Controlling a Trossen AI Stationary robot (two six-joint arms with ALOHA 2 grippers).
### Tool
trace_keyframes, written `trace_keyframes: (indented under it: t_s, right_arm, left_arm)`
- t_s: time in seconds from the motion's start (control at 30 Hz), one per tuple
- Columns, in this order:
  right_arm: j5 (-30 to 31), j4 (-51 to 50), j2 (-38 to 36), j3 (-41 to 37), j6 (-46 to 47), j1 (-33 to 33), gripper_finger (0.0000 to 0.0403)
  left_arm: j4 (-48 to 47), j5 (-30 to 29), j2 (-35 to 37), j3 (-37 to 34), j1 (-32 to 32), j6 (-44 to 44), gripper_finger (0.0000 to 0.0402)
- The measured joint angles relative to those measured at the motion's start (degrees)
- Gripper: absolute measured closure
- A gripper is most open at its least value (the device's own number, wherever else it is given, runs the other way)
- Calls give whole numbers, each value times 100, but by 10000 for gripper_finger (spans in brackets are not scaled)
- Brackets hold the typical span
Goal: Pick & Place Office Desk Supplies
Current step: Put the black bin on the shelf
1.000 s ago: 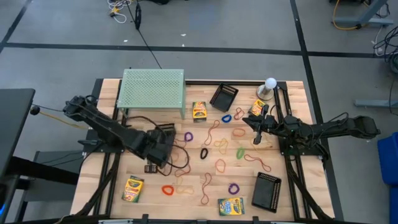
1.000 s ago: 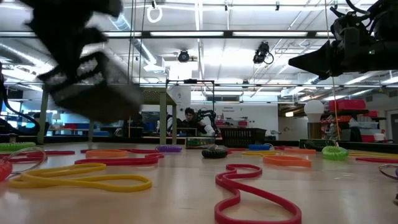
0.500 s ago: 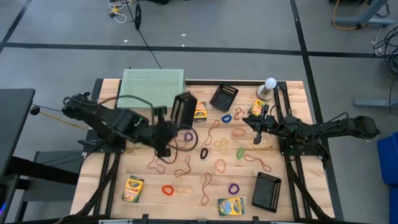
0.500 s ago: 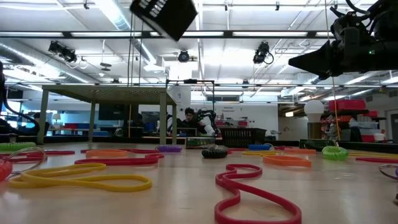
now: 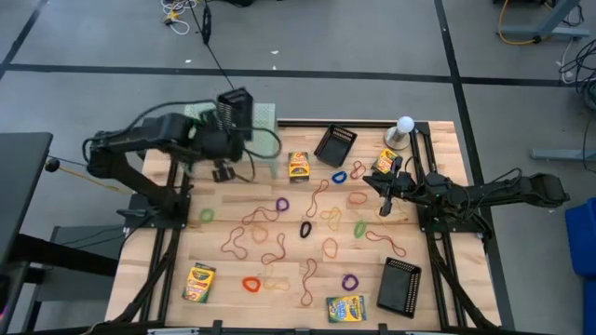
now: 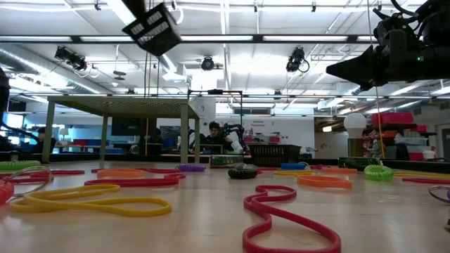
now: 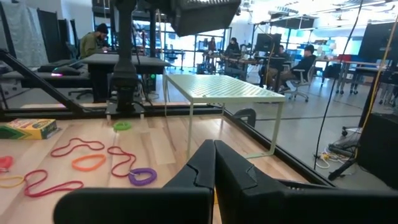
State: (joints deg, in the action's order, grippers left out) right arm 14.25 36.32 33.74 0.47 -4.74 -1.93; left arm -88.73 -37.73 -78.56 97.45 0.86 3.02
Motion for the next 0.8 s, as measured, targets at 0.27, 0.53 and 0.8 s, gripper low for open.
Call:
trace_keyframes:
  t_s: [0.27, 0.53, 0.8]
  right_arm:
    - [-211, -7, 1, 0, 147, 37, 398]
    - [-211, -4, 1, 0, 134, 146, 398]
    - [-209, 31, -1, 0, 136, 146, 398]
  left_arm:
    - [-134, 433, 667, 0, -914, -208, 388]
    - [-129, 730, 702, 0, -1384, -560, 387]
    - [794, 1110, 660, -832, -1735, -1177, 387]
